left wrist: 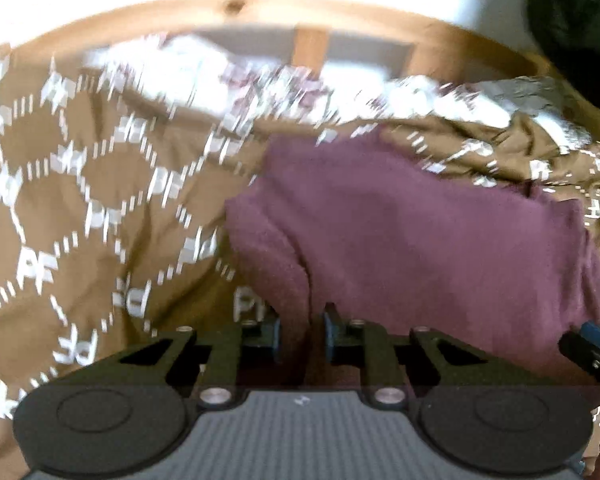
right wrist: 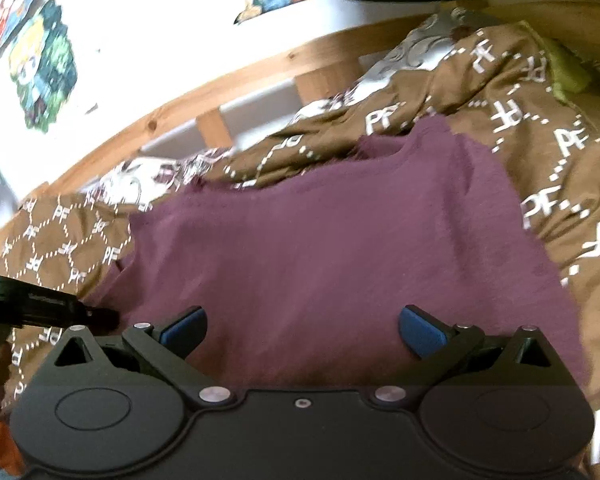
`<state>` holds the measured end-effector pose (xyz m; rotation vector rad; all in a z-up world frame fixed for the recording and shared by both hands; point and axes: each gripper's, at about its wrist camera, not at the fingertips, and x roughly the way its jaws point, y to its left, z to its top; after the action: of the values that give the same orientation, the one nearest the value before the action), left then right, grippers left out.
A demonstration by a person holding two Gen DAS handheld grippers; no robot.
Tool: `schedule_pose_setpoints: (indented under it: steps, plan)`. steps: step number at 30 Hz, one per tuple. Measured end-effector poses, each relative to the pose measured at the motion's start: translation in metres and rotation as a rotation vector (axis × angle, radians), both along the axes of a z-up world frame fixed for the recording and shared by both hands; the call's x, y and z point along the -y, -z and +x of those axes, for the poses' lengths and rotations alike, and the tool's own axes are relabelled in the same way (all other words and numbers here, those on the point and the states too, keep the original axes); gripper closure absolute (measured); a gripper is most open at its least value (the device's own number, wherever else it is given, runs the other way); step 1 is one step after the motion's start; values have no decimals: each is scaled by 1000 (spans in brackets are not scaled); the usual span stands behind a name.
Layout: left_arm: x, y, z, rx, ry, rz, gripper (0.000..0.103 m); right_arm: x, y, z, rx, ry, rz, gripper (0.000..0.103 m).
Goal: Fold small clothes
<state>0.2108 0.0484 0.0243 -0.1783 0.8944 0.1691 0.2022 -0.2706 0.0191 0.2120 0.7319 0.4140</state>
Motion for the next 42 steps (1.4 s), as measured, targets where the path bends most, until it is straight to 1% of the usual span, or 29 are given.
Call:
schedule_pose_setpoints:
  steps: [1, 3, 6, 9, 11, 15, 18, 21, 24, 26, 28, 31, 32, 33, 34, 35, 36, 38, 40, 41, 42]
  plan:
    - [10, -10, 0, 21, 17, 18, 84, 3, -3, 1, 13, 12, -3, 1]
    - [27, -29, 1, 60, 47, 26, 85, 8, -6, 3, 39, 28, -12, 1]
    - [55, -53, 10, 96, 101, 41, 85, 21, -14, 9, 85, 64, -27, 1]
    - [90, -68, 21, 100, 178, 80, 86, 40, -21, 18, 104, 117, -28, 1]
    - [112, -73, 29, 97, 222, 92, 86, 53, -23, 23, 105, 160, -23, 1]
    - [152, -69, 41, 90, 304, 82, 86, 83, -26, 34, 108, 256, 8, 1]
    - [183, -56, 43, 83, 370, 82, 86, 101, -28, 39, 110, 316, 25, 1]
    - [200, -42, 42, 73, 411, 61, 86, 116, -28, 42, 114, 367, 34, 1]
    - [206, -32, 40, 53, 414, -34, 92, 127, -28, 43, 119, 397, 38, 1]
    - [205, -26, 40, 39, 420, -90, 93, 130, -28, 43, 120, 407, 34, 1]
    - [206, -24, 37, 34, 428, -98, 93, 132, -27, 42, 119, 411, 36, 1]
    - [206, -29, 26, 61, 444, -97, 92, 132, -27, 43, 123, 405, 36, 1]
    - [204, -32, 25, 74, 448, -109, 86, 131, -28, 42, 126, 402, 36, 1]
    - [202, -35, 23, 87, 450, -123, 75, 130, -28, 42, 130, 396, 39, 1]
    - [198, -39, 19, 104, 447, -137, 67, 129, -28, 41, 136, 387, 44, 1]
    - [196, -42, 15, 119, 441, -144, 53, 128, -29, 41, 143, 378, 47, 1]
    - [192, -46, 11, 137, 436, -150, 43, 127, -29, 40, 152, 364, 50, 1]
    - [182, -54, 4, 177, 425, -159, 35, 122, -30, 40, 170, 331, 54, 1]
    - [172, -62, -2, 212, 401, -153, 24, 118, -30, 39, 185, 299, 63, 1]
    - [168, -64, -4, 223, 389, -145, 13, 115, -29, 38, 191, 281, 68, 1]
    - [164, -65, -5, 233, 376, -132, 6, 112, -29, 38, 194, 267, 70, 1]
